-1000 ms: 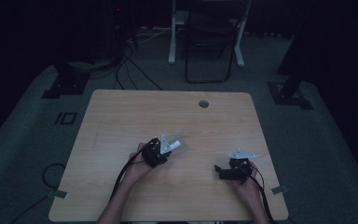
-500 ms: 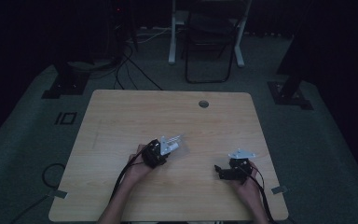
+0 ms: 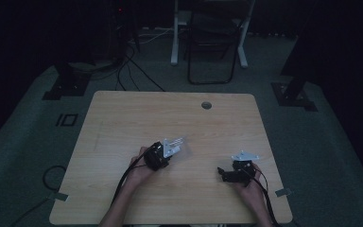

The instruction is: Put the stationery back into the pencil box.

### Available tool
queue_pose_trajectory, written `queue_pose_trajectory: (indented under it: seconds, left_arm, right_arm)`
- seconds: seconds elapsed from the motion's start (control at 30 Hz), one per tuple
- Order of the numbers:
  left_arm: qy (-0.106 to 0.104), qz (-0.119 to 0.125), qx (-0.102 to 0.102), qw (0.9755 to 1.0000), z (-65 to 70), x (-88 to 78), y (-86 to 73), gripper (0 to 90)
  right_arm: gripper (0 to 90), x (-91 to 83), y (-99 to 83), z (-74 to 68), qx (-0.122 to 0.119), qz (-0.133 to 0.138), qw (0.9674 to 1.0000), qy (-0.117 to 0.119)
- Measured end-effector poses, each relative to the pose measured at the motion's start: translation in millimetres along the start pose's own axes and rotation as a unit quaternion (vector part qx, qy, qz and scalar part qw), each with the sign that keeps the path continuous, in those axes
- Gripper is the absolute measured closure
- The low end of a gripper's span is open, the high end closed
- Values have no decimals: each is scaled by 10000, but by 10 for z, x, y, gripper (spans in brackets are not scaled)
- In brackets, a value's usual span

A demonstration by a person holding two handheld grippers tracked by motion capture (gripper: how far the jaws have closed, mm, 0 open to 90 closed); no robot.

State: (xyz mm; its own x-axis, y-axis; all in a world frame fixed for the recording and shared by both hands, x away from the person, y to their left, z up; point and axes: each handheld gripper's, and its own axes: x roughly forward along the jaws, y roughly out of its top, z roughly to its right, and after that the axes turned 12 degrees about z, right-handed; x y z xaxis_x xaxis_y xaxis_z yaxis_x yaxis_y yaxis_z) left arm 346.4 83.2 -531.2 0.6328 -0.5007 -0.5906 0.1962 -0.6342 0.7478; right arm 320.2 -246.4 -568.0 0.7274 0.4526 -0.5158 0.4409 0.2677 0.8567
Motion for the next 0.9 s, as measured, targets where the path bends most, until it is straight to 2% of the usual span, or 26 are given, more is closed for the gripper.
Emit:
queue_pose_trajectory:
  seconds: [0.17, 0.27, 0.43, 0.53, 0.7, 0.8, 0.9]
  left_arm:
    - [-26, 105, -16, 9999, 29, -66, 20, 641]
    - [-21, 283, -80, 9996, 55, -172, 17, 625]
    - [-31, 643, -285, 9975, 53, -430, -13, 615]
    - [-94, 840, -432, 9955, 82, -540, -47, 607]
    - [-194, 914, -549, 9941, 174, -627, -178, 586]
    - [-279, 1003, -774, 9915, 224, -634, -291, 582]
    - [-330, 960, -914, 9906, 294, -615, -409, 581]
  right_arm:
    - [125, -1, 0, 0, -5, 2, 10000, 2]
    - [125, 0, -1, 0, -9, 4, 10000, 2]
    - [125, 0, -1, 0, -7, 3, 10000, 2]
    - [125, -1, -1, 0, -10, 3, 10000, 2]
    - [125, -2, -1, 0, -12, 4, 10000, 4]
    - [125, -1, -1, 0, -12, 5, 10000, 5]
    - [125, -1, -1, 0, -10, 4, 10000, 4]
